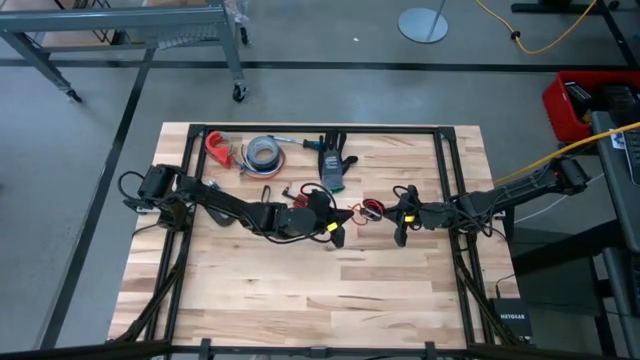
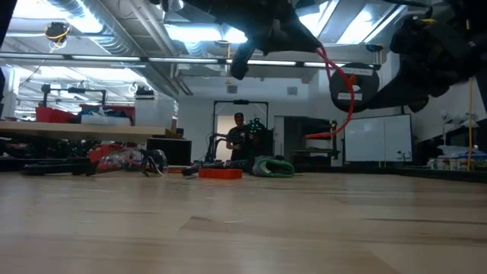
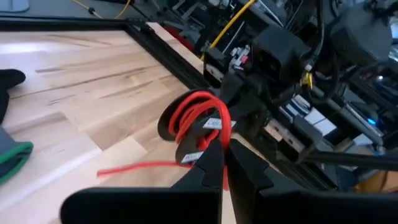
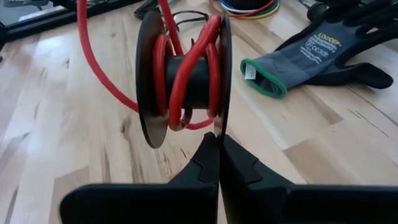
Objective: Coil cords
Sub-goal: Coil the orange wire into the black spool
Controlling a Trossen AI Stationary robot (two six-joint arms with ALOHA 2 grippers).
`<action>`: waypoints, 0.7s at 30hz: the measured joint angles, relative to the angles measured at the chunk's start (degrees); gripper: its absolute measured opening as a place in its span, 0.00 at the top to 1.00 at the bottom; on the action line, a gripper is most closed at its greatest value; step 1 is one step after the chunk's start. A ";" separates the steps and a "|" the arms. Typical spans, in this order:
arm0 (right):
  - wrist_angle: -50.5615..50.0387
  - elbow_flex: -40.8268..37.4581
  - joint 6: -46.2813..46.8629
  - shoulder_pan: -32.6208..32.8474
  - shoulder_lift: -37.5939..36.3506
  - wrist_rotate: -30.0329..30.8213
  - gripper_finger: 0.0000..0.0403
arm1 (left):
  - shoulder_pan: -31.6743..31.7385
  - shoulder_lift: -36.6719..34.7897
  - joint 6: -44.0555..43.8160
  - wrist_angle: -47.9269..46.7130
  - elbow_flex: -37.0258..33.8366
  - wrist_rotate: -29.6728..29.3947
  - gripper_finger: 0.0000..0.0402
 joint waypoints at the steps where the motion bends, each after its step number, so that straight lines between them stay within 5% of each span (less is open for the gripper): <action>1: 0.46 -0.02 0.04 0.00 0.36 0.00 1.00 | 0.08 0.00 0.00 -0.06 0.13 0.00 1.00; 10: 3.54 -0.02 4.02 0.00 7.76 2.09 1.00 | -0.16 0.34 1.49 -0.06 2.62 0.14 1.00; 21: 19.96 -0.07 4.17 0.00 17.96 1.34 1.00 | 0.56 7.82 1.77 -0.14 8.67 3.24 1.00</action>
